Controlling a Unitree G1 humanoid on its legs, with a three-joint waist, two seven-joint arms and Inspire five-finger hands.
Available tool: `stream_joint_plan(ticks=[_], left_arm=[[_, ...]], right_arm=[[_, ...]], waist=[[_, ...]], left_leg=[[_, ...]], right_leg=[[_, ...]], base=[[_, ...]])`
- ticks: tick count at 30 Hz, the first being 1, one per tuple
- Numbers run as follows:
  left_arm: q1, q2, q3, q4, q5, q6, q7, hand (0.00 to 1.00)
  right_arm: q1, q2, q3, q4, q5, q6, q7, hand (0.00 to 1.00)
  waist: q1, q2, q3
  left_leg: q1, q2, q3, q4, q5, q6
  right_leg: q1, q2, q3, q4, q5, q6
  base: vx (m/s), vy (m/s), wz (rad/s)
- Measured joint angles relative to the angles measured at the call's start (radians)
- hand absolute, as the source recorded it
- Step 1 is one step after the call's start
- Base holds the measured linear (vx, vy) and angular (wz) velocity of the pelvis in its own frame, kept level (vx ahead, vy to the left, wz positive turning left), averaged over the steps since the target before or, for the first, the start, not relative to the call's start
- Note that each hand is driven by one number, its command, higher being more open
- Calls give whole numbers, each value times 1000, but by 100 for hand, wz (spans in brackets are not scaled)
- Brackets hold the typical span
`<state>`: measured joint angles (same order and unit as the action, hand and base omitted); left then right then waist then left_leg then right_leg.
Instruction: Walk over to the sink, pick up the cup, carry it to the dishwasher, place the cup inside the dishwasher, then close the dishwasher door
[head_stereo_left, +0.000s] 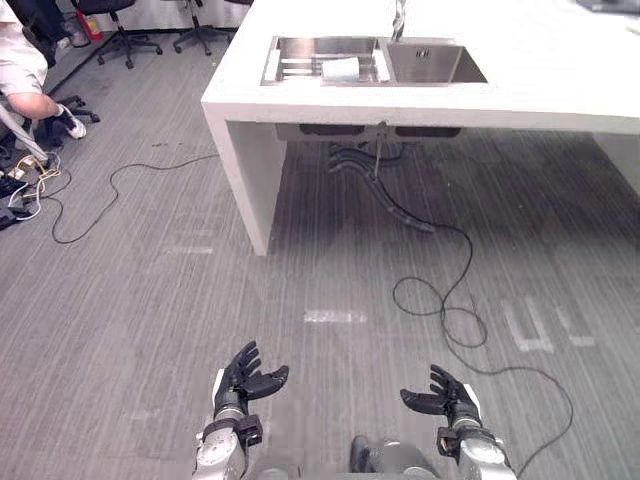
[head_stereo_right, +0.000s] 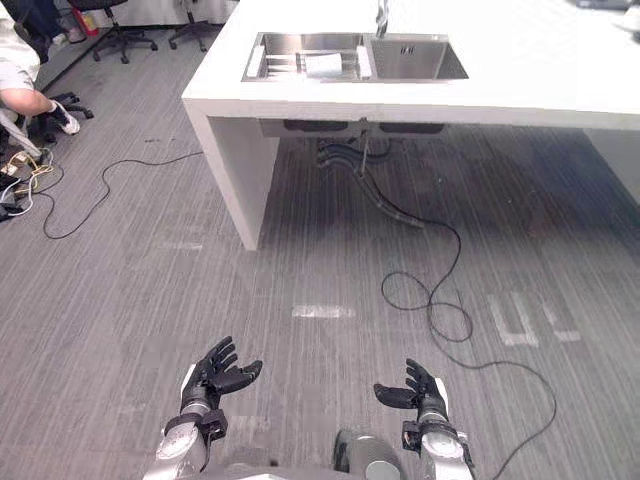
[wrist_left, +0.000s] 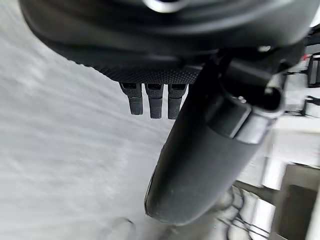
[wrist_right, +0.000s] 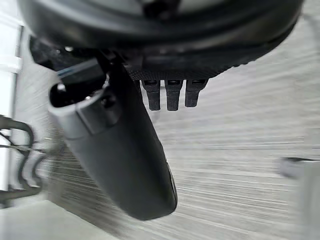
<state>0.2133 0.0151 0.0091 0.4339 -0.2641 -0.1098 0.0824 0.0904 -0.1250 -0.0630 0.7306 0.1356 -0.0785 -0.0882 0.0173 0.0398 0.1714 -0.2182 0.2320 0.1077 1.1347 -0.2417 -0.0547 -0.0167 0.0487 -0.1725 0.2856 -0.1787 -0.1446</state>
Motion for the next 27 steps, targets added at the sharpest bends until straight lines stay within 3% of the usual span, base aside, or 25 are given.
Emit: stream_joint_plan(ticks=[2, 4, 5, 7, 8, 9, 10, 11, 13, 14, 15, 16, 17, 18, 20, 22, 24, 25, 26, 27], left_arm=[[0, -4, -22, -59, -9, -1, -2, 90], [-9, -4, -42, -97, -11, -4, -4, 90], [-10, -3, -54, -120, -11, -3, -4, 90], [-7, -5, -68, -158, -11, -3, -7, 90], [-4, -12, -74, -187, -10, -3, -8, 90], [-16, -9, -77, -195, -10, -4, -8, 90], [-13, 6, -78, -252, -10, -4, -6, 90], [-9, 13, -81, -280, -10, -4, -6, 90], [10, 26, -100, -366, -9, -4, -5, 90], [17, 48, -124, -424, -8, -4, -5, 90], [17, 55, -131, -438, -7, -5, -5, 90], [21, 89, -169, -526, -6, -5, -6, 90], [21, 101, -195, -595, 1, -7, -9, 90], [23, 100, -204, -630, 11, -8, -11, 90], [21, 94, -224, -725, 12, -33, -18, 90], [7, 85, -240, -769, 12, -57, -18, 90], [-31, 78, -244, -781, 11, -68, -15, 90], [-40, 77, -244, -781, 11, -69, -14, 90], [-52, 77, -244, -782, 12, -76, -10, 90], [-58, 76, -246, -776, 12, -83, -3, 90]], right_arm=[[-1, -1, -4, -27, 2, -7, -1, 90], [-3, -1, -13, -22, 2, -9, -2, 90], [-4, -2, -15, -9, 2, -9, -2, 90], [-3, -8, -25, 16, 2, -8, -2, 90], [-5, -14, -40, 46, 2, -8, 1, 90], [-22, -3, -40, 88, 2, -4, 0, 90], [-26, 9, -39, 101, 1, -1, 4, 90], [-27, 12, -39, 103, 1, -1, 4, 90], [-29, 14, -39, 103, -2, -1, 5, 90], [-28, 21, -37, 103, -3, -1, 8, 90], [-27, 24, -37, 103, -3, -1, 9, 90], [-19, 40, -37, 95, -7, -2, 14, 90], [-3, 49, -35, 78, -12, -2, 19, 90], [4, 52, -31, 71, -13, -2, 22, 90], [7, 65, -22, 68, -22, -2, 30, 90], [6, 70, -14, 61, -27, -2, 38, 90], [7, 73, -10, 60, -43, -1, 46, 90], [8, 73, -9, 61, -43, -1, 46, 90], [10, 73, -6, 61, -43, -2, 47, 90], [19, 70, 1, 69, -43, -3, 46, 90]], waist=[[8, -3, 4], [22, -5, 7], [32, -8, 9], [41, -4, 7], [46, 29, -3], [49, 7, 3], [52, -31, 3], [53, -43, 3], [54, -42, 3], [57, -43, 4], [58, -44, 4], [55, -47, 3], [47, -49, 2], [46, -49, 2], [34, -50, 0], [24, -53, -2], [6, -50, -5], [0, -48, -6], [-6, -51, -17], [-6, -60, -31]], left_leg=[[-80, 8, 15, -47, -5, 4], [-125, -21, 19, -189, -18, 10], [-132, -57, 24, -328, -17, 9], [-131, -118, 21, -582, 39, 6], [-112, -127, 9, -738, 217, 44], [-102, -151, 24, -731, 208, 83], [-99, -198, 35, -735, 164, 101], [-99, -214, 41, -728, 146, 110], [-77, -230, 55, -716, 98, 133], [-36, -231, 68, -726, 76, 137], [-23, -231, 71, -730, 71, 139], [35, -235, 77, -739, 50, 135], [75, -239, 77, -740, 32, 147], [96, -240, 77, -743, 22, 151], [156, -240, 72, -760, -6, 150], [199, -240, 65, -788, -20, 139], [251, -228, 36, -823, -37, 112], [261, -220, 28, -827, -43, 102], [274, -208, 17, -831, -60, 71], [289, -201, 8, -826, -87, 39]], right_leg=[[59, -5, 9, -59, 0, 0], [111, -22, 21, -108, 0, 0], [140, -42, 29, -137, -1, 1], [163, -72, 34, -153, -24, 38], [176, -64, 38, -154, -49, 80], [188, -89, 40, -148, -63, 99], [187, -135, 69, -136, -87, 147], [187, -154, 83, -124, -100, 164], [153, -177, 112, -11, -107, 177], [93, -188, 128, 157, -99, 215], [74, -191, 132, 209, -91, 231], [-42, -210, 156, 498, -43, 349], [-116, -218, 159, 664, -40, 355], [-149, -222, 152, 722, -42, 350], [-240, -231, 106, 784, -67, 300], [-302, -232, 63, 727, -90, 258], [-338, -216, 26, 548, -116, 211], [-341, -207, 26, 490, -116, 211], [-337, -189, 32, 345, -85, 199], [-330, -182, 42, 261, 22, 192]], base=[[345, -17, -9], [377, 131, -10], [392, 236, -10], [352, 248, -2], [303, 224, 6], [424, 312, 13], [342, 244, 13], [336, 227, 10], [291, 189, -13], [306, 208, -24], [304, 182, -26], [305, 128, -10], [314, 104, -6], [377, 57, 4], [347, 0, 5], [291, -69, 12], [395, -168, 31], [381, -202, 38], [422, -241, 32], [527, -298, 27]])
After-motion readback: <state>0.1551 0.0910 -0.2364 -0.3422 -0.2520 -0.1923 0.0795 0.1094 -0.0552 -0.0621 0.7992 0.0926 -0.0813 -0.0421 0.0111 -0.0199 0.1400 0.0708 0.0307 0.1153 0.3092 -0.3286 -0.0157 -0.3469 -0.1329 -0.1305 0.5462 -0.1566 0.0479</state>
